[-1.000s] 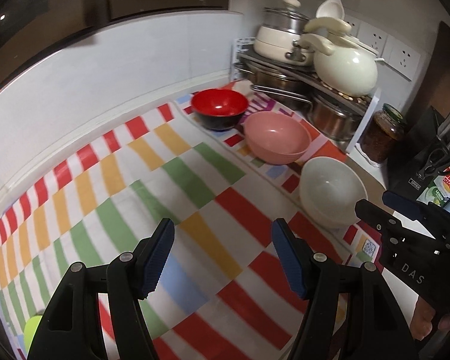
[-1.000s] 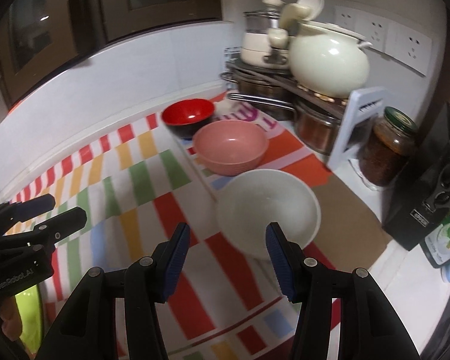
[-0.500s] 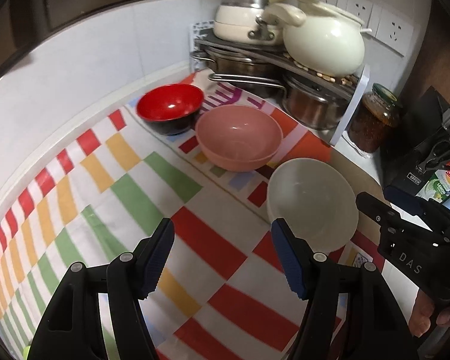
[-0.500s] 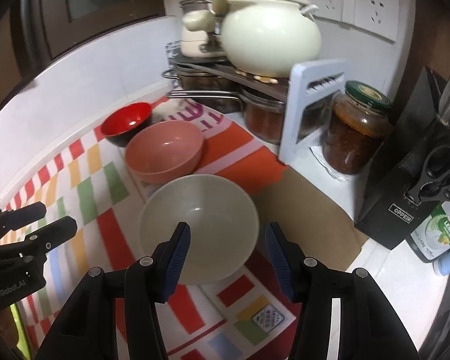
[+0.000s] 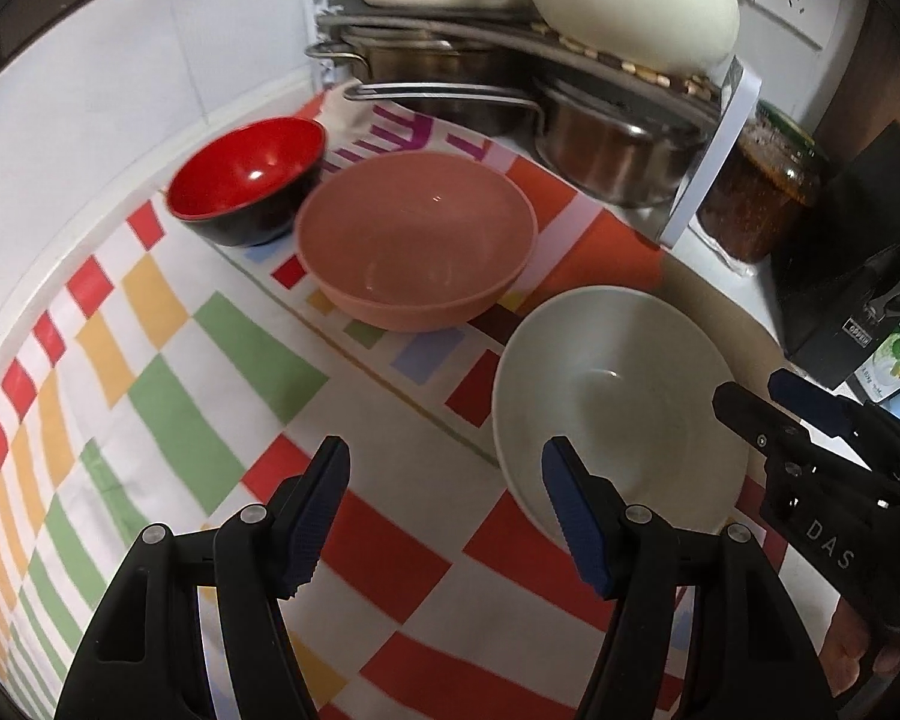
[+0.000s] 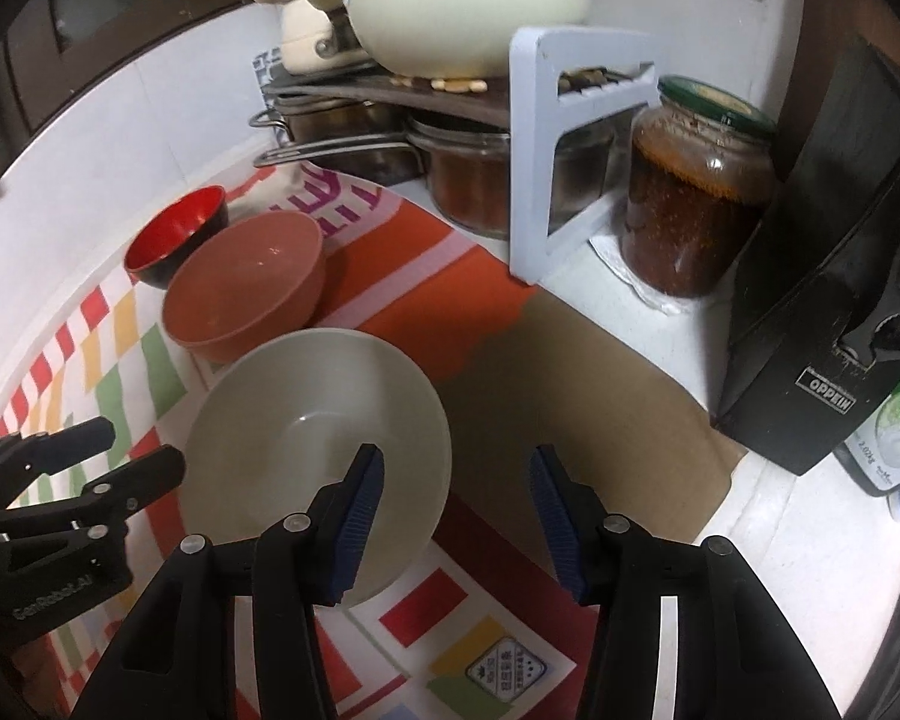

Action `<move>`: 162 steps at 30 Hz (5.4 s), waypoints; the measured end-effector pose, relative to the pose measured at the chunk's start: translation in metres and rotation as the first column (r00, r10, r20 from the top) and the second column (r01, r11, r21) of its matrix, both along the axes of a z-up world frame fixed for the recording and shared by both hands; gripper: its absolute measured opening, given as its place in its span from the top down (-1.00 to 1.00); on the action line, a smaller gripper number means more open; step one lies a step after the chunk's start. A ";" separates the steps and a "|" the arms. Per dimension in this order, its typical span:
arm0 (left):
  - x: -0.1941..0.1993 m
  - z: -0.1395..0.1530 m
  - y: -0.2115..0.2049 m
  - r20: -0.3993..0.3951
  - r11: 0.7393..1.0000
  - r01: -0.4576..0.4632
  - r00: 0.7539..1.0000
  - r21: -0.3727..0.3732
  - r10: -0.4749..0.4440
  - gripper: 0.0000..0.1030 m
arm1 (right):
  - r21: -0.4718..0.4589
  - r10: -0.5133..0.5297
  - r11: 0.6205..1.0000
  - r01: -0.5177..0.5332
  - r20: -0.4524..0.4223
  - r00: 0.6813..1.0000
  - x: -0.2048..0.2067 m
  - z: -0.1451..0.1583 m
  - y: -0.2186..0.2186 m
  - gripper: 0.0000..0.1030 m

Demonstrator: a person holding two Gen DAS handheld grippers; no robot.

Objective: Organize plates and bowls
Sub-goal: 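Move both tools to the rim of the white bowl, then close the left tool on the white bowl rim while the right tool grips it, then carry the white bowl with both tools over the lime-green plate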

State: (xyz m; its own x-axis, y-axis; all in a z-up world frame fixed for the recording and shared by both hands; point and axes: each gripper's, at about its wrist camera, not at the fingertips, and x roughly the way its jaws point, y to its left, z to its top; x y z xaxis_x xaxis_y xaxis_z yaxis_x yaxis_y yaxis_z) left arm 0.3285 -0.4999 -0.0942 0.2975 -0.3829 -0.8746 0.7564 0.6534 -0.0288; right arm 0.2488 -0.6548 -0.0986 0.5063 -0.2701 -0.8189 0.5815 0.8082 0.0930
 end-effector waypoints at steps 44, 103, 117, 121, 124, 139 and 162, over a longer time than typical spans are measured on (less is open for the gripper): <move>0.003 -0.009 -0.010 -0.037 0.997 0.074 0.997 -0.004 -0.074 0.77 | 0.122 0.035 0.992 -0.034 -0.003 0.999 0.014 -0.011 0.001 0.84; -0.039 0.036 0.394 -0.030 0.872 -0.474 0.880 -0.126 0.474 0.75 | 0.026 0.596 0.802 -0.597 0.037 0.802 0.017 0.049 0.341 0.83; -0.053 0.027 0.462 -0.044 0.825 -0.553 0.833 -0.116 0.552 0.75 | 0.031 0.677 0.735 -0.678 0.023 0.735 0.012 0.044 0.411 0.83; -0.055 0.025 0.464 -0.047 0.827 -0.550 0.835 -0.113 0.549 0.75 | 0.034 0.680 0.732 -0.680 0.019 0.733 0.010 0.043 0.418 0.83; -0.054 0.024 0.458 -0.050 0.835 -0.539 0.842 -0.111 0.537 0.75 | 0.040 0.673 0.739 -0.673 0.017 0.740 0.010 0.043 0.415 0.83; -0.026 0.000 0.376 -0.079 0.894 -0.443 0.896 -0.066 0.438 0.75 | 0.044 0.587 0.810 -0.585 -0.029 0.809 0.028 0.026 0.355 0.83; 0.000 -0.040 0.325 -0.129 0.893 -0.449 0.885 0.023 0.448 0.75 | 0.099 0.573 0.819 -0.565 -0.090 0.815 0.060 -0.019 0.303 0.83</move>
State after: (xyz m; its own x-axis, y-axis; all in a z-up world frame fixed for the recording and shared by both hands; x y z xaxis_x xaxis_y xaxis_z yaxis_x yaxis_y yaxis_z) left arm 0.3284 -0.1753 -0.1338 0.3254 -0.2412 -0.9143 0.3721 0.9216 -0.1107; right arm 0.3092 -0.3521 -0.1172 0.4583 0.0937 -0.8839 0.0290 0.9923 0.1202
